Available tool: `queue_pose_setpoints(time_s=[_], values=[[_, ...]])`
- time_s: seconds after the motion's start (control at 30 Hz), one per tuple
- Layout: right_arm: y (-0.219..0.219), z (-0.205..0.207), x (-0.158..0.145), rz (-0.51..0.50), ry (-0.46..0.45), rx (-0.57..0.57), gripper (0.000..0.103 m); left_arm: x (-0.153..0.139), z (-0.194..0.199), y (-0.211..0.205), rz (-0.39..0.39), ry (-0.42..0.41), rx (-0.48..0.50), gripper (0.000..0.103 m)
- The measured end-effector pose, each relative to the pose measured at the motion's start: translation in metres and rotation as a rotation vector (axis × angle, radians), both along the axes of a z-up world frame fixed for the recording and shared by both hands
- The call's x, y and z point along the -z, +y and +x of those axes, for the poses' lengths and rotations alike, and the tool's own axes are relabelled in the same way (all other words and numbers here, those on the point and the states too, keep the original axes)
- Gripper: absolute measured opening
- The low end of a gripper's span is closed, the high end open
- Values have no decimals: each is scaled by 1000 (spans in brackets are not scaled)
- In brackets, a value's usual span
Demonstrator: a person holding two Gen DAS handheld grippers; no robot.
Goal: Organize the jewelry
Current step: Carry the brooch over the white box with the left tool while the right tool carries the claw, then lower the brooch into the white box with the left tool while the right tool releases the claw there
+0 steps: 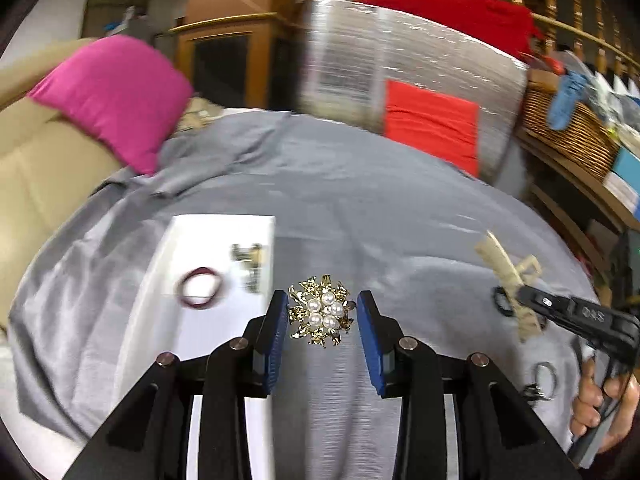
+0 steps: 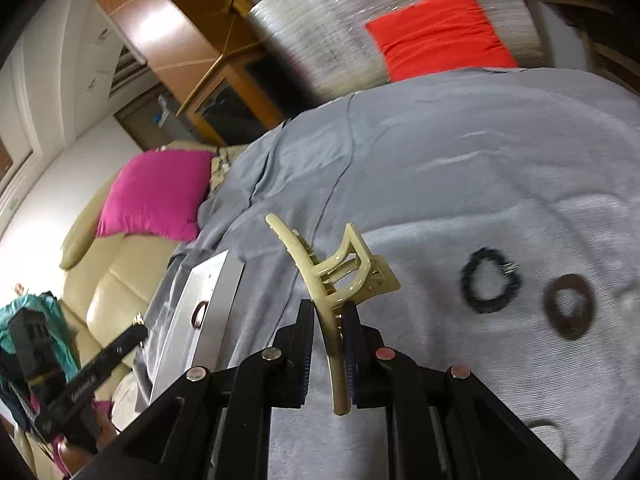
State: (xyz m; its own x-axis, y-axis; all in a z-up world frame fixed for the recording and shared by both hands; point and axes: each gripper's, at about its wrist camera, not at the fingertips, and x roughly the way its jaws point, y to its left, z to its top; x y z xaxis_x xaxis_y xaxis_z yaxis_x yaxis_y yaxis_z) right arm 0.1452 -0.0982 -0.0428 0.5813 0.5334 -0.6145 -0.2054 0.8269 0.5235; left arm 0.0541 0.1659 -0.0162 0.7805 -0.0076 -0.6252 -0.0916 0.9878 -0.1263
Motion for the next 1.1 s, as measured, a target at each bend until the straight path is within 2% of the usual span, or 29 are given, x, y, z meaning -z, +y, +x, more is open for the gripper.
queue_pose_setpoints(time_s=[0.27,0.4,0.6,0.77,0.9,1.0,1.1], values=[[16,-2,13,-26,22,-41,15,23,6,61,-48,75,-159,36],[16,-2,11,-17,19,-44,15,34,10,71,-54,108,-189,36],[32,-3,6,21,17,-89,15,36,10,74,-58,113,-197,36],[71,-2,-2,46,15,-157,16,47,12,75,-82,139,-209,36],[106,5,-8,87,23,-202,16,65,18,83,-143,186,-219,36],[146,21,-14,126,44,-246,16,75,21,89,-164,213,-248,36],[188,33,-21,103,41,-294,16,85,24,95,-182,243,-260,36]])
